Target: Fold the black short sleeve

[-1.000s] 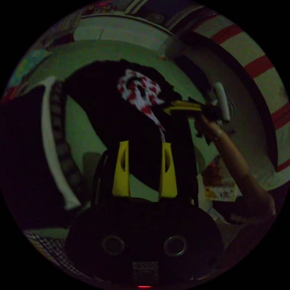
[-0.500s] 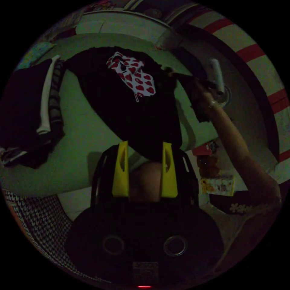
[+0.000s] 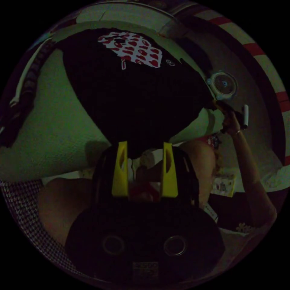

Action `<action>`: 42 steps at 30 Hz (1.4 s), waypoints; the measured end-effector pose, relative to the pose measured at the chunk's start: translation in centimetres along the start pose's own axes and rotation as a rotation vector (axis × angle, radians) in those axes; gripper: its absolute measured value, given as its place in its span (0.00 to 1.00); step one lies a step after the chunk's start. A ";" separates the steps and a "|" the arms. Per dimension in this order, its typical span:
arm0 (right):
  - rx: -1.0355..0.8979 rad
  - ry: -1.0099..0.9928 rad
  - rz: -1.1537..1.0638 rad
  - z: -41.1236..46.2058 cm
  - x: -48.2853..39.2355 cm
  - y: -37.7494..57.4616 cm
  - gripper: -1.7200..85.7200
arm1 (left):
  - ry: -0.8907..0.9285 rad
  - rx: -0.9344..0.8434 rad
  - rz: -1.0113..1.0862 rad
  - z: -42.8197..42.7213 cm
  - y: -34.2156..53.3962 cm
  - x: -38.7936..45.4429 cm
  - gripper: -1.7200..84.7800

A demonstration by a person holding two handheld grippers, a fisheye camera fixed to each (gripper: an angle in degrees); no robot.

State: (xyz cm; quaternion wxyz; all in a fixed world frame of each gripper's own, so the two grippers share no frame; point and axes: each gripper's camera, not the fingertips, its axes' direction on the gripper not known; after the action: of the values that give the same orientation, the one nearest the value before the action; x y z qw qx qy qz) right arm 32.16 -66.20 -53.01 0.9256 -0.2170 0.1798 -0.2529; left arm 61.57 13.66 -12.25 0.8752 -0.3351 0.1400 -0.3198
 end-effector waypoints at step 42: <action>-0.308 -0.134 -0.082 -9.6 0.8 24.4 0.07 | -0.079 0.148 -0.115 -18.6 14.9 -5.9 0.06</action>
State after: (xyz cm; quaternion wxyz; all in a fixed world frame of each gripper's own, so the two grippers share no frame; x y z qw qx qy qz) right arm 38.02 -50.65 -73.28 0.8801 -0.3799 0.1454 -0.2449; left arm 55.53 16.78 -35.82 0.8826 -0.2892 0.0616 -0.3656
